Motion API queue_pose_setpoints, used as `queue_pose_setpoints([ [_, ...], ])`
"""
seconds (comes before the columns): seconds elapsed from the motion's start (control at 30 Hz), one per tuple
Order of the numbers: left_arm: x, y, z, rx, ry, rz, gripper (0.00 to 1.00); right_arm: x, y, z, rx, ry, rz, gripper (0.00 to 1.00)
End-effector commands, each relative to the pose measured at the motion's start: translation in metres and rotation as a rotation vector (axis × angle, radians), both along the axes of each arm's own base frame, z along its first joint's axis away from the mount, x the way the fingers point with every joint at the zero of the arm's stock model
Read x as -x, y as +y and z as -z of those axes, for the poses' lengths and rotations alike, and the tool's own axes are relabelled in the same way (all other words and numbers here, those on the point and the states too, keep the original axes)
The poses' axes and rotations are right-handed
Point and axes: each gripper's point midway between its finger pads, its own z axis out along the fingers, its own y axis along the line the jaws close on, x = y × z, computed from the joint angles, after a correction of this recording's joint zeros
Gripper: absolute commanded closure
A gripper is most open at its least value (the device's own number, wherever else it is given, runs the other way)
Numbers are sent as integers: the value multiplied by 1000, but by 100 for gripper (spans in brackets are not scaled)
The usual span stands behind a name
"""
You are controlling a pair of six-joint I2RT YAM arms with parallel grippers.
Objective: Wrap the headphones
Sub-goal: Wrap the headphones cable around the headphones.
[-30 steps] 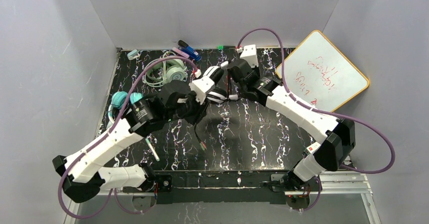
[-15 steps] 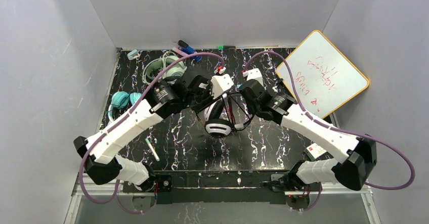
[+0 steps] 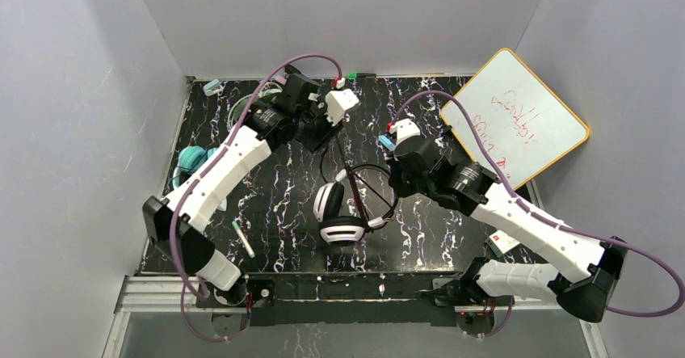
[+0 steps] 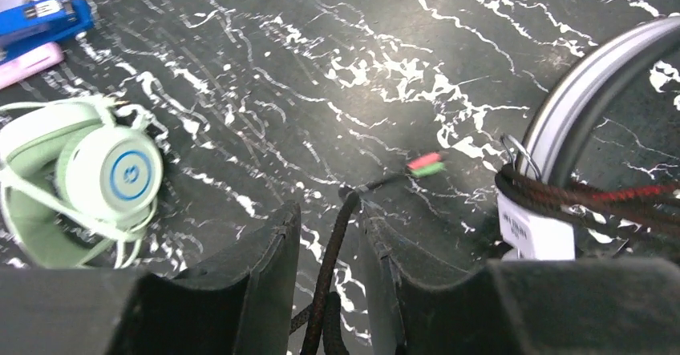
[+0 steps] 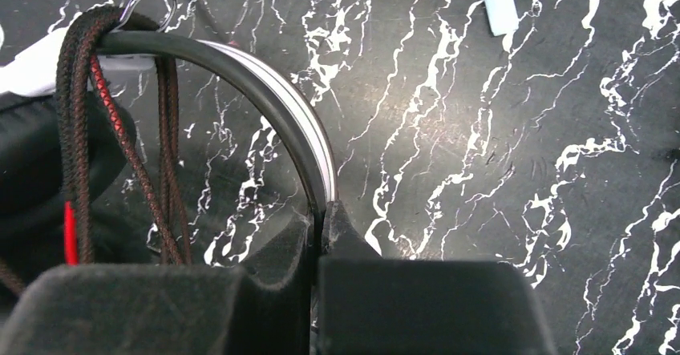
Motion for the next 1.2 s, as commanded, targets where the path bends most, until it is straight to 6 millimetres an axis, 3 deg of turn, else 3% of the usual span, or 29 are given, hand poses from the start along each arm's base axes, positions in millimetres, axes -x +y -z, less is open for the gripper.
queue_pose_setpoints([
  [0.0,-12,-24,-9,175,21,31,94,18,14,-29,-145,-5,-82,99],
  [0.13,-15,-32,-2,355,69,-1,85,19,14,-49,-201,-30,-78,99],
  [0.3,-15,-33,9,480,95,-40,81,25,26,-83,-303,-44,-122,99],
  [0.57,6,-31,38,536,155,-17,71,32,35,-131,-422,-44,-133,99],
  [0.73,17,-33,50,578,206,-30,64,28,39,-151,-495,-44,-90,99],
  [0.93,26,-35,38,724,155,-39,48,17,48,-177,-591,-50,-17,99],
  [1.07,38,-33,34,814,129,-27,23,9,49,-203,-680,-70,47,99],
  [1.17,46,-32,37,841,134,-24,21,4,51,-223,-744,-87,74,99],
])
